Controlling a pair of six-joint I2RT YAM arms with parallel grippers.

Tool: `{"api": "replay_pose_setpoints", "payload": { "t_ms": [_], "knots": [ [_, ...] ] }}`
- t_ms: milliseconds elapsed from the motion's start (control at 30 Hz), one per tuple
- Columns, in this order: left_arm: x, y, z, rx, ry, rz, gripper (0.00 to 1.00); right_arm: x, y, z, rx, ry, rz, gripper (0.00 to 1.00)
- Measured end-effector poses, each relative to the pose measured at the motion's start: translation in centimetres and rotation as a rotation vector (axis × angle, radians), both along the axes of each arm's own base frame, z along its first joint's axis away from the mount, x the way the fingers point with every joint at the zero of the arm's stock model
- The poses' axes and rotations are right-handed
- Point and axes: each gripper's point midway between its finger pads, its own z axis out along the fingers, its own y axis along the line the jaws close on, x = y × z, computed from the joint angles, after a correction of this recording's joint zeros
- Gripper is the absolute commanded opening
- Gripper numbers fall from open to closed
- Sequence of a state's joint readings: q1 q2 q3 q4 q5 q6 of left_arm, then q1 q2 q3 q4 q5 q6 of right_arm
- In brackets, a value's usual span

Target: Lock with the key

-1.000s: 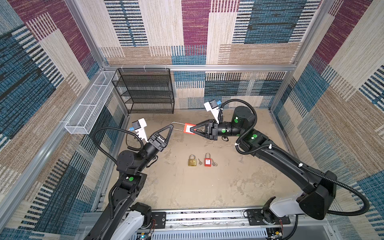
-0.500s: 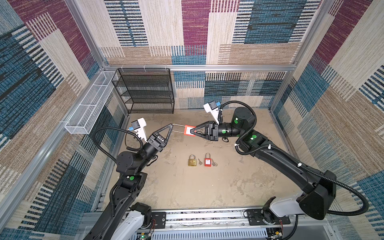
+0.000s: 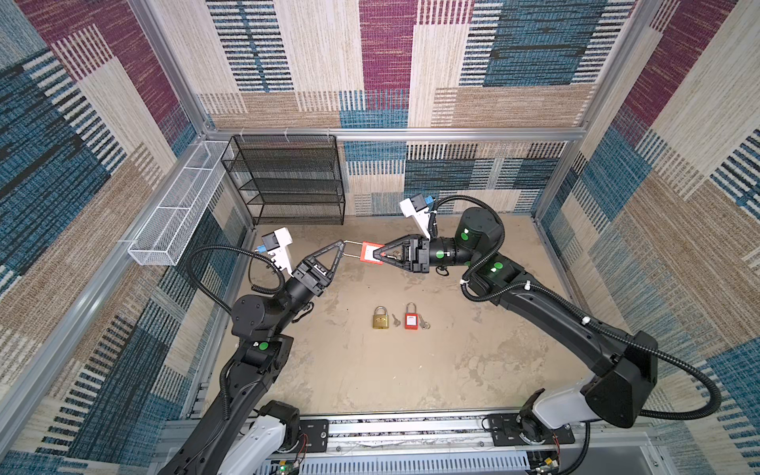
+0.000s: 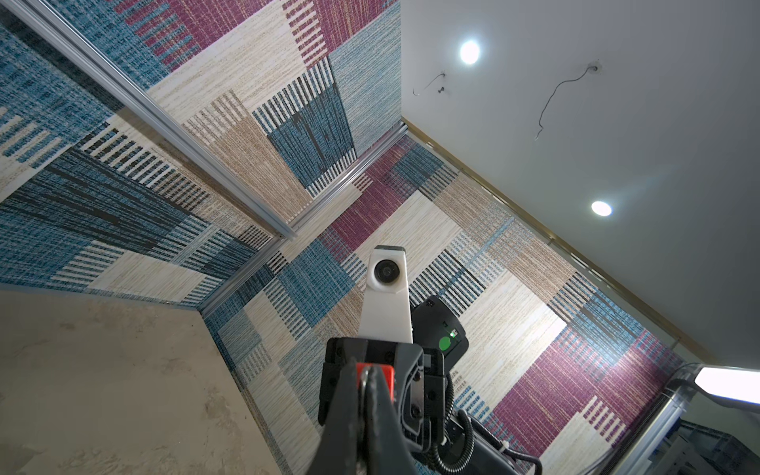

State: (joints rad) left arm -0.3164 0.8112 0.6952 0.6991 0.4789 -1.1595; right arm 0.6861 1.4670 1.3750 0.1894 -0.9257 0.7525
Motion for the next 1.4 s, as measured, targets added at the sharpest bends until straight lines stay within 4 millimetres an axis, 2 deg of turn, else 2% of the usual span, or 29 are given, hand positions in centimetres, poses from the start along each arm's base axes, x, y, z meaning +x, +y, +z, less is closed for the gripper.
{"api": "replay_pose_setpoints", "payload": {
  "t_ms": [367, 400, 467, 600, 733, 867, 1133, 1400],
  "knots": [
    [0.6, 0.3, -0.9, -0.004, 0.030, 0.025, 0.00, 0.6, 0.6, -0.7, -0.006, 0.033, 0.013, 0.06],
    [0.6, 0.3, -0.9, -0.001, 0.030, 0.030, 0.03, 0.6, 0.6, -0.7, -0.006, 0.033, 0.014, 0.06],
    [0.5, 0.4, -1.0, 0.001, 0.033, 0.030, 0.17, 0.6, 0.6, -0.7, -0.006, 0.034, 0.015, 0.06],
    [0.3, -0.3, -1.9, 0.020, 0.047, -0.005, 0.38, 0.6, 0.5, -0.5, 0.003, 0.019, -0.001, 0.06],
    [0.5, -0.2, -2.1, 0.016, 0.061, -0.007, 0.47, 0.6, 0.2, -0.4, 0.019, 0.013, -0.024, 0.06],
    [0.2, -0.5, -2.0, 0.024, 0.053, -0.026, 0.57, 0.9, 0.2, -1.2, 0.015, 0.048, -0.041, 0.06],
    [0.4, -0.7, -2.3, 0.031, 0.057, -0.028, 0.58, 1.8, 0.5, -1.9, 0.017, 0.095, -0.073, 0.06],
    [1.5, -1.6, -3.4, 0.044, 0.081, -0.049, 0.57, 2.2, 1.6, -2.5, 0.026, 0.127, -0.073, 0.06]
  ]
}}
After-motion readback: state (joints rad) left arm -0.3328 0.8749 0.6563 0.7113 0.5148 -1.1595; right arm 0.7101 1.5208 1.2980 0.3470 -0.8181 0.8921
